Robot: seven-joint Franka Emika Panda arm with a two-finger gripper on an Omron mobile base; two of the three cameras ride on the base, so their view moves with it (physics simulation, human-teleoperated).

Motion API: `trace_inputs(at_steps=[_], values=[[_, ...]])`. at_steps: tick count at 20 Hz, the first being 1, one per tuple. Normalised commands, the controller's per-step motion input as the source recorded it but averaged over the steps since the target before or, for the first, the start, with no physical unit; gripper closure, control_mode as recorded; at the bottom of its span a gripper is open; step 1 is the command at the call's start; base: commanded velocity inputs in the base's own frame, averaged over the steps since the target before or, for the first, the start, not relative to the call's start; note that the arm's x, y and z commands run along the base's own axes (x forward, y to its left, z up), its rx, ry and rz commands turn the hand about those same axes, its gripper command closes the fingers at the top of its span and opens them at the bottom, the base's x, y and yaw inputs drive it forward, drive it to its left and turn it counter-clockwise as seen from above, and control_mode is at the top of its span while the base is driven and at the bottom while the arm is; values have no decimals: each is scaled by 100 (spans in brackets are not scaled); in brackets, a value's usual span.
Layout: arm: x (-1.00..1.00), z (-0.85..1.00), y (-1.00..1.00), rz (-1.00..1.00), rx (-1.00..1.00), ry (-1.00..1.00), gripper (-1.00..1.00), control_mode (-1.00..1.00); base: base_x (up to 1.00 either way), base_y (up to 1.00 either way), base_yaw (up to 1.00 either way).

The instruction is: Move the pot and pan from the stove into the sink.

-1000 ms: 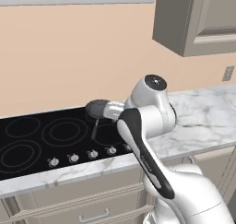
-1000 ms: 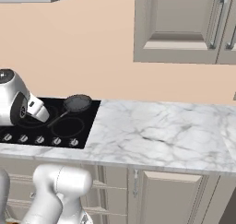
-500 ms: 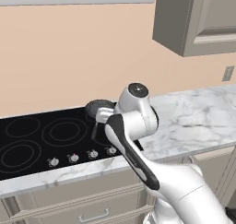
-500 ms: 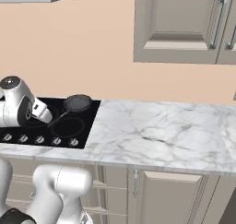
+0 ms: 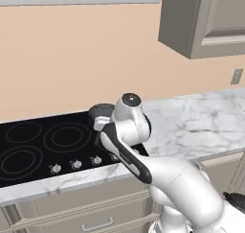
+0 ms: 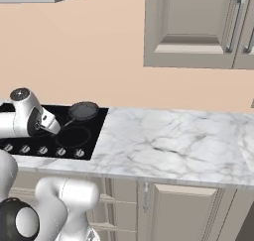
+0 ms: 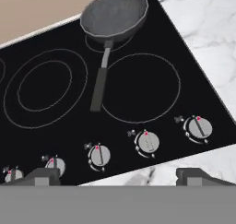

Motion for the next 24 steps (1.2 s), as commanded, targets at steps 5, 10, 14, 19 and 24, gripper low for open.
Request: trace_inputs(at_steps=[5,10,14,19,24], values=[[42,-40,13,1,-2,2,-100,-100,0,0,0],[43,-39,14,1,-2,2,-100,-100,0,0,0],[42,-37,12,1,-2,2,-100,-100,0,0,0],[39,-36,9,2,-1,2,-100,-100,0,0,0],[34,-31,10,1,-2,0,-100,-100,0,0,0]])
